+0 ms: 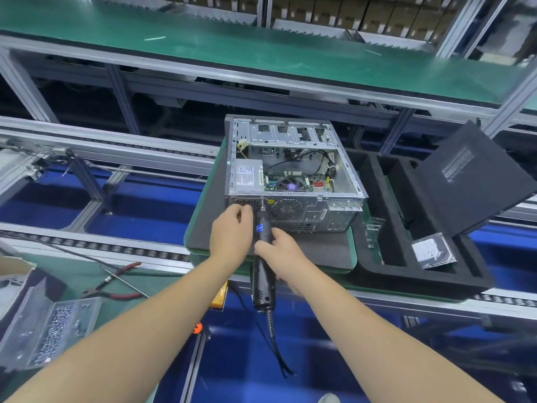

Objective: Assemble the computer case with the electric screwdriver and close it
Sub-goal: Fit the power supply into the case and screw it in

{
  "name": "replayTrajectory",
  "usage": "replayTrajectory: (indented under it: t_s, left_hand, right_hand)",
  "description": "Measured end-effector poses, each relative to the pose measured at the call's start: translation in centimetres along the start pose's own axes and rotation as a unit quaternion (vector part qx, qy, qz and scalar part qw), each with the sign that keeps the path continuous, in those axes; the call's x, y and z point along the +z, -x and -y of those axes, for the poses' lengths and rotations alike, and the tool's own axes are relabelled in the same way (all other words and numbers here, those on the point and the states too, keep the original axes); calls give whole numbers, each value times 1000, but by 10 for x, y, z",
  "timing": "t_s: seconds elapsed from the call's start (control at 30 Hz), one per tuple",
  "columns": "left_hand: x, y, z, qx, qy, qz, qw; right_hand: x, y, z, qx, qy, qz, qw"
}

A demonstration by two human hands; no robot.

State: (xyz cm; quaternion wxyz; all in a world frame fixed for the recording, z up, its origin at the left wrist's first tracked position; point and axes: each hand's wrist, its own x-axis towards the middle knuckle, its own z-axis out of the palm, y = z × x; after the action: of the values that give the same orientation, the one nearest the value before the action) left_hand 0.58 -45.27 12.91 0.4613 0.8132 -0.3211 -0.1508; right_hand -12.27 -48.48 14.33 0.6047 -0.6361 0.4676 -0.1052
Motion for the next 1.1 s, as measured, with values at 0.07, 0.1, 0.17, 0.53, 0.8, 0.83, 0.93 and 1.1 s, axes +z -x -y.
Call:
replayTrajectory:
  t_s: [0.07, 0.1, 0.17, 0.53, 0.8, 0.83, 0.93, 1.1]
  left_hand:
    - [2, -1, -13, -136, 60, 103, 983]
    - [2, -2, -17, -191, 90, 156, 965]
    - [2, -3, -18, -247, 140, 222, 933]
    - [11, 0, -19, -255, 189, 195, 928]
    - [-10, -22, -38, 74, -259, -22, 963]
    - [-14, -31, -37, 142, -304, -27, 942]
    - [-24, -59, -32, 211, -410, 133, 877]
    - [-23, -72, -28, 233, -495, 204, 812]
  right_hand:
    - [0, -1, 0, -2, -11, 0, 1000]
    - [1, 0, 1, 0, -19, 1, 1000]
    - [1, 0, 3, 6, -34, 4, 999]
    - [-7, 29, -10, 78, 19, 42, 996]
    - [-11, 39, -3, 53, -35, 55, 996]
    - [-11, 40, -2, 53, -31, 51, 997]
    - [-11, 40, 0, 39, 17, 24, 999]
    - [-5, 41, 12, 23, 140, -2, 990]
